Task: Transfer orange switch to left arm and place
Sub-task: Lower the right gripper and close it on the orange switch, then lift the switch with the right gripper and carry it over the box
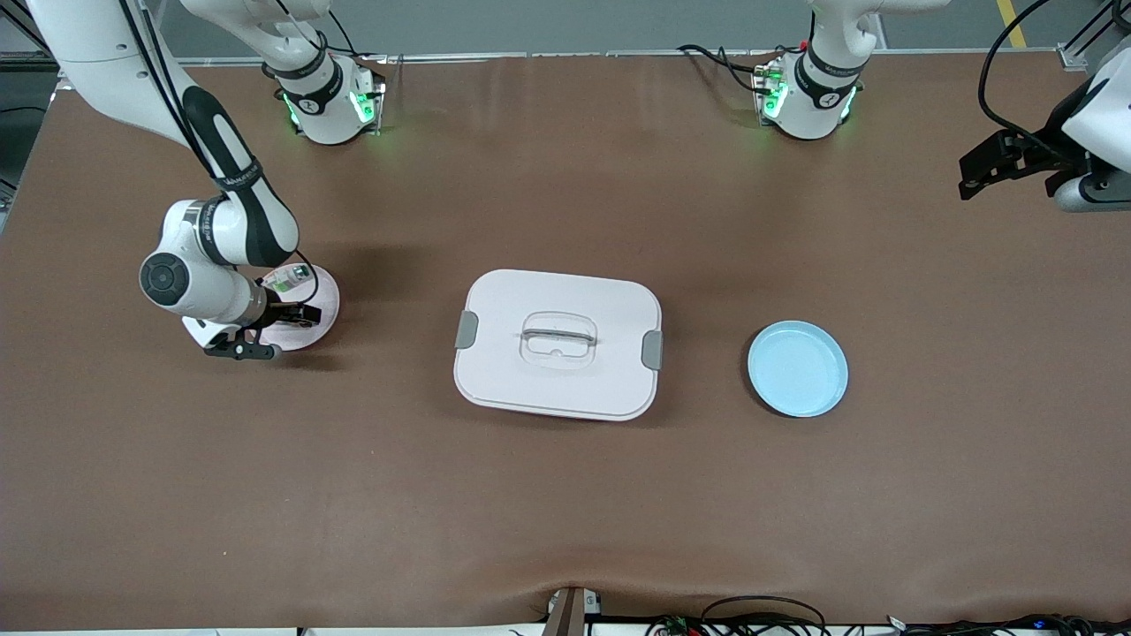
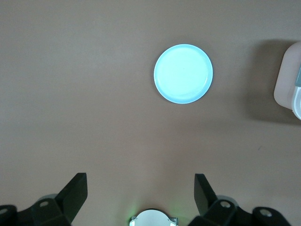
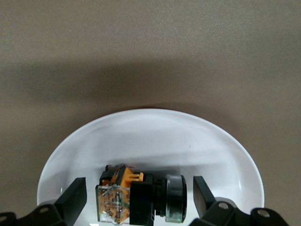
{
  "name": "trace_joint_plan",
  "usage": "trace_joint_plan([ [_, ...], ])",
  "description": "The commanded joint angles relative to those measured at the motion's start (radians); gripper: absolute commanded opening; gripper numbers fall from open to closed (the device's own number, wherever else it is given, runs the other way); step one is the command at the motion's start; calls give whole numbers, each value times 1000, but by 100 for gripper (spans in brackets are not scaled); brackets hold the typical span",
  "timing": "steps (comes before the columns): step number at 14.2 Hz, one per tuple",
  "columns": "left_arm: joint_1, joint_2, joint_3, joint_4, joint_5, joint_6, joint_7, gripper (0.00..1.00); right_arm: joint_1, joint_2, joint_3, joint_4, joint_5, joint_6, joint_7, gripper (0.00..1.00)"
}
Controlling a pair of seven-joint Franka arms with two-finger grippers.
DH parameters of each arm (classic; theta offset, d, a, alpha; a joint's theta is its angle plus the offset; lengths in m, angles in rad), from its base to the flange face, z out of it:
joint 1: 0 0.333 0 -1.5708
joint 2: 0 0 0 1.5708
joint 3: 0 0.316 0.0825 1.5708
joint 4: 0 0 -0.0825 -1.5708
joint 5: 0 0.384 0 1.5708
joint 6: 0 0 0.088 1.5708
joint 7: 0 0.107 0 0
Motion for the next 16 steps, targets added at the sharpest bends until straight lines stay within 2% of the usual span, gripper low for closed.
trace_joint_plan([
  [1, 5, -10, 0, 7, -4, -16, 22, 100, -3, 5, 1, -3, -18, 7, 30, 100],
  [9, 5, -10, -2, 4, -6, -16, 22, 100, -6, 3, 1, -8, -16, 5, 58, 100],
  [10, 5, -11, -2, 4, -6, -16, 22, 100, -5, 3, 1, -8, -16, 5, 61, 96],
  [14, 5, -10, -2, 3, -7, -16, 22, 100, 0, 3, 1, -8, -16, 7, 61, 68],
  [16, 5, -8, -2, 1, -7, -16, 22, 100, 0, 3, 1, -8, -16, 4, 61, 40],
])
